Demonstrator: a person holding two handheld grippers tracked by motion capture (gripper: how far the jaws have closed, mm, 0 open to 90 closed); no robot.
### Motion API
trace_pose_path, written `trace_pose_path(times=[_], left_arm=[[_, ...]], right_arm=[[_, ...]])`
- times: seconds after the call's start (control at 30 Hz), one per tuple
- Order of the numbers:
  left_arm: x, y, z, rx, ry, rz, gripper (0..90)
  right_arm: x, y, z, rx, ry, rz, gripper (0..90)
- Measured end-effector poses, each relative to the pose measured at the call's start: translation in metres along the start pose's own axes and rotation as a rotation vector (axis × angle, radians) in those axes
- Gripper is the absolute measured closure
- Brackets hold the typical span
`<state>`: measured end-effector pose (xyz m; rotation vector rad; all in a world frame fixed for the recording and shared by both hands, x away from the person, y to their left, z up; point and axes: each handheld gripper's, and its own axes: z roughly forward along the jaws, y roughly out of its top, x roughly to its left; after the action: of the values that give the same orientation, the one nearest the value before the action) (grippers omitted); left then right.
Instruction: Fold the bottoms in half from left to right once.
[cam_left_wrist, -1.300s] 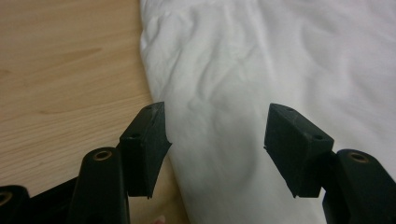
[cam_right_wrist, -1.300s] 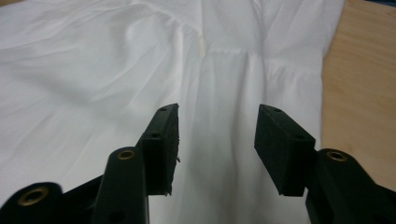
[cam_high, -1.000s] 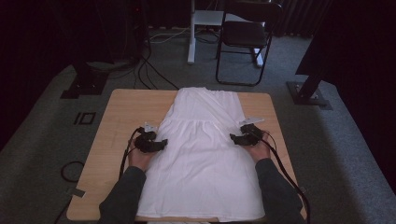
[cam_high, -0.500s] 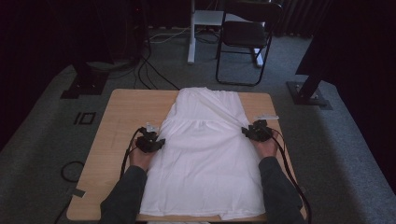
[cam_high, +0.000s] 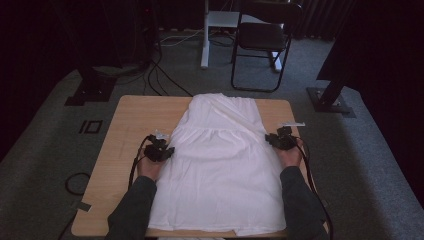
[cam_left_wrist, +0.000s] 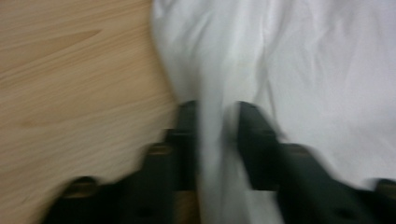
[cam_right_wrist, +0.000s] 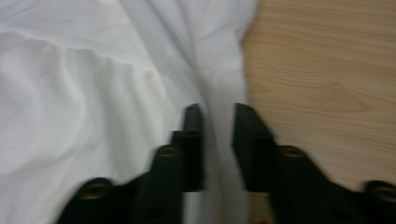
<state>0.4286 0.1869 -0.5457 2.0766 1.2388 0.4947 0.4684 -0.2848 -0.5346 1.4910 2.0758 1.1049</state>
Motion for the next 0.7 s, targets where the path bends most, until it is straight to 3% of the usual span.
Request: trace_pose_path(times=[0.03,0.07,0.1,0.13,0.17,0.2,0.23,0.33,0.4,0.43,0.53,0.57,0.6,0.63,0.67,0.7], left_arm=[[0.0,0.001,0.002,-0.009,-0.007,-0.004,57.2],[0.0,0.001,0.002,-0.009,-0.007,-0.004,53.7],[-0.001,0.003,0.007,-0.019,-0.025,-0.023,52.6],[-0.001,0.003,0.007,-0.019,-0.025,-0.023,56.0],[-0.001,0.003,0.009,-0.024,-0.032,-0.019,72.0],[-0.001,0.004,0.008,-0.013,-0.045,-0.022,83.0],[-0.002,0.005,0.008,-0.009,-0.03,-0.016,87.2],[-0.005,-0.001,0.0,0.004,-0.007,0.028,88.1],[-0.003,-0.011,-0.01,-0.004,-0.014,0.031,88.3],[-0.002,-0.024,-0.021,-0.005,-0.017,0.029,88.4],[-0.005,-0.036,-0.033,-0.003,-0.016,0.038,88.3],[-0.011,-0.05,-0.046,0.001,-0.02,0.042,88.3],[-0.011,-0.05,-0.046,0.001,-0.02,0.042,88.2],[-0.018,-0.064,-0.057,-0.003,-0.028,0.054,88.2],[-0.018,-0.064,-0.057,-0.003,-0.028,0.054,88.1],[-0.025,-0.077,-0.07,-0.001,-0.033,0.067,88.1]], right_arm=[[0.001,0.0,0.002,-0.002,0.034,-0.006,55.8],[0.001,0.0,0.002,-0.002,0.034,-0.006,55.8],[0.006,0.0,0.006,0.025,0.001,-0.049,54.2],[0.006,0.0,0.006,0.025,0.001,-0.049,54.2],[0.004,-0.001,0.01,0.06,-0.031,-0.044,71.9],[0.002,-0.001,0.012,0.079,-0.056,-0.029,80.4],[-0.002,-0.002,0.012,0.087,-0.062,-0.007,87.4],[-0.006,-0.007,0.013,0.102,-0.058,0.02,88.9],[-0.005,-0.014,0.01,0.095,-0.051,0.011,88.9],[-0.004,-0.022,0.003,0.088,-0.033,0.016,88.9],[0.002,-0.04,-0.014,0.079,-0.015,0.007,88.8],[0.005,-0.046,-0.019,0.077,-0.007,-0.006,88.8],[0.005,-0.046,-0.019,0.077,-0.007,-0.006,88.8],[0.013,-0.059,-0.032,0.081,0.001,-0.02,88.8],[0.017,-0.066,-0.038,0.08,0.006,-0.026,88.8],[0.021,-0.072,-0.045,0.084,0.009,-0.034,88.8]])
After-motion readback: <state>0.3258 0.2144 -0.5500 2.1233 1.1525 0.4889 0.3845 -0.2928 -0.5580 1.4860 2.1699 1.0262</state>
